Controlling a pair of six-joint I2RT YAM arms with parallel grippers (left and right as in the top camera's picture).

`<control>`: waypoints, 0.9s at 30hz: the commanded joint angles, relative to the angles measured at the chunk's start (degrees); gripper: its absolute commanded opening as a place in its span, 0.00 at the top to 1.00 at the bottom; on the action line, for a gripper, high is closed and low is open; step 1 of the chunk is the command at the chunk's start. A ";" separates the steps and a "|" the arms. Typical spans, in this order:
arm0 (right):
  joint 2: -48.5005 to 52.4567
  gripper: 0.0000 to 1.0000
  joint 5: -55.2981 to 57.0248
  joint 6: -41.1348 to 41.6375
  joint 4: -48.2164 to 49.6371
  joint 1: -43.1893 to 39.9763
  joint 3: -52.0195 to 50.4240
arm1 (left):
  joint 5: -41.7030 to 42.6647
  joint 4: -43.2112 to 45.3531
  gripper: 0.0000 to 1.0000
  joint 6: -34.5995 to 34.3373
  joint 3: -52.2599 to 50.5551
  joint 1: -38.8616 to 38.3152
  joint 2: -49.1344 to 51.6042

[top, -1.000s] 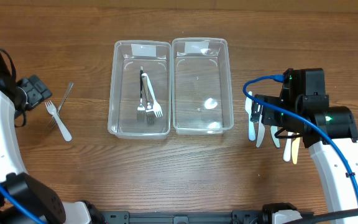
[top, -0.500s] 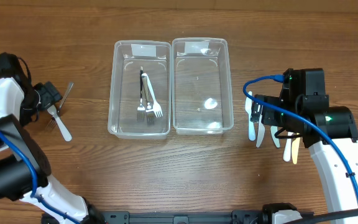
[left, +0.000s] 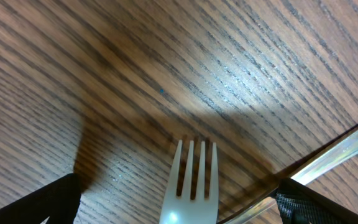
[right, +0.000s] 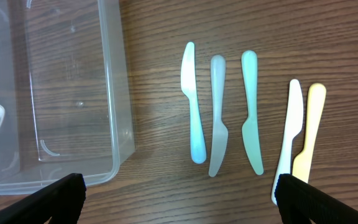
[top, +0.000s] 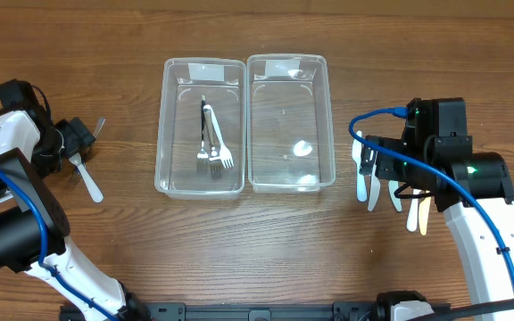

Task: Pack container
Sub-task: 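Grasp another metal fork with the left gripper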

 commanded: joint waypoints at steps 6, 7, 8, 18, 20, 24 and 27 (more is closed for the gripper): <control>-0.04 0.00 -0.07 -0.24 0.22 -0.11 1.64 | -1.20 -0.87 0.00 -5.07 -0.31 0.59 2.69; -0.04 0.00 -0.07 -0.24 0.17 -0.11 1.64 | -1.25 -1.03 0.00 -5.68 -0.31 0.61 2.69; -0.04 0.00 -0.07 -0.24 0.15 -0.11 1.64 | -1.27 -1.07 0.00 -6.01 -0.31 0.61 2.69; -0.04 0.00 -0.07 -0.24 0.09 -0.11 1.64 | -2.80 -1.88 0.00 -10.12 -0.31 0.63 2.69; -0.04 0.00 -0.07 -0.24 0.11 -0.11 1.64 | -2.80 -1.77 0.00 -10.29 -0.31 0.63 2.69; -0.04 0.00 -0.07 -0.24 0.17 -0.11 1.64 | -2.27 -1.20 0.00 -10.47 -0.31 0.61 2.69; -0.02 0.00 -0.07 -0.24 0.11 -0.11 1.64 | -0.81 0.04 0.00 -9.40 -0.31 0.61 2.69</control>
